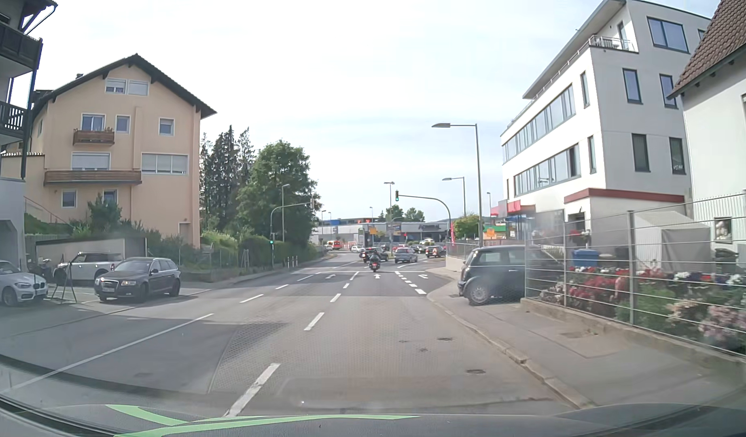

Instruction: Follow the waypoints while adhering to traffic rules and regulations

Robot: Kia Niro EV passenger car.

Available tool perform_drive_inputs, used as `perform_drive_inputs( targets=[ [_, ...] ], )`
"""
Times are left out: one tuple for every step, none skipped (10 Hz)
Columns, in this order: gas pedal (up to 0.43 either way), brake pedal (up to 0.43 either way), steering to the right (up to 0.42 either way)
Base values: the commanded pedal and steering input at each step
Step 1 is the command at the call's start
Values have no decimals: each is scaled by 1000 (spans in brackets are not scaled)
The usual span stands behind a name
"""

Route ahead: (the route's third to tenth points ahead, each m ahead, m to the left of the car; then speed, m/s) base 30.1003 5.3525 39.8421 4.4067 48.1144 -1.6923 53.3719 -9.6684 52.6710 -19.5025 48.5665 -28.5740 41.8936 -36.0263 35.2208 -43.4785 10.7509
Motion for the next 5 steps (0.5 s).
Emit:
perform_drive_inputs(
  targets=[
    [0,67,-3],
    [0,79,-3],
    [0,85,-1],
    [0,85,3],
    [0,85,8]
  ],
)
